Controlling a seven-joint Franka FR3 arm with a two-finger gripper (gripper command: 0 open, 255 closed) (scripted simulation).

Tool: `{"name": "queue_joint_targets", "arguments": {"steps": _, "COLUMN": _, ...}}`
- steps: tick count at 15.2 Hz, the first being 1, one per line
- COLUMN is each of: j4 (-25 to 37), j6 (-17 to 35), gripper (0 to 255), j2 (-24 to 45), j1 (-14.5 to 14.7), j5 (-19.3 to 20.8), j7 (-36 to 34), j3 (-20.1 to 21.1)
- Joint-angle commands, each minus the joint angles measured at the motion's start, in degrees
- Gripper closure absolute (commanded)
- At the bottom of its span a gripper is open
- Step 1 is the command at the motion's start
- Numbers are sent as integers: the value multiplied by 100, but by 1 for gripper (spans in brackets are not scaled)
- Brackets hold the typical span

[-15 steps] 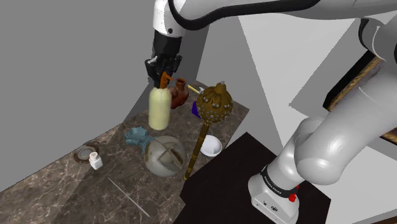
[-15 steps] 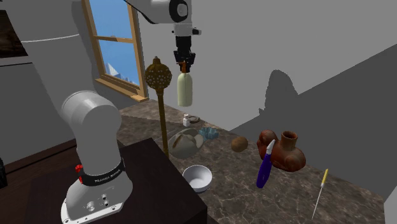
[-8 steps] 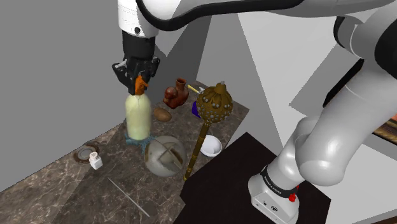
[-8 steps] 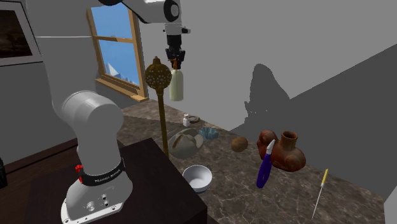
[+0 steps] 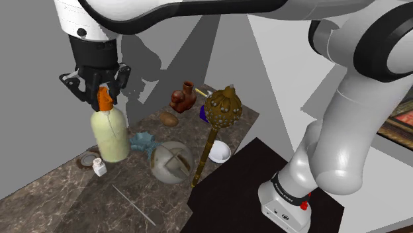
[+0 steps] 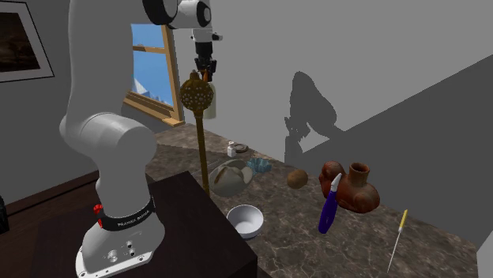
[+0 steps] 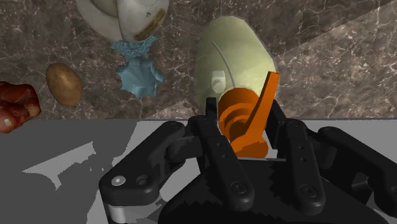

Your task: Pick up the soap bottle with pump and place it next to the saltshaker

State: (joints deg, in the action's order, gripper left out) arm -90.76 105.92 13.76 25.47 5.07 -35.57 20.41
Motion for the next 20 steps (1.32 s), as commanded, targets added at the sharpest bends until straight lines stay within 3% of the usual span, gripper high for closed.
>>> {"name": "queue_joint_targets", "arguments": {"steps": 1, "j4": 499, "j6": -144, "gripper": 255, "j2": 382, "j1": 214, "j5": 159, "j7": -274, "j3": 64}}
{"name": "queue_joint_targets", "arguments": {"steps": 6, "j4": 1951, "j6": -653, "gripper": 255, "j2": 1388, "j1": 811, "j5": 531, "j7": -773, "j3": 114}}
{"name": "queue_joint_targets", "arguments": {"steps": 20, "j4": 913, "j6": 406, "gripper": 255, "j2": 1420, "j1": 720, "j5": 569, "j7": -840, "j3": 73}}
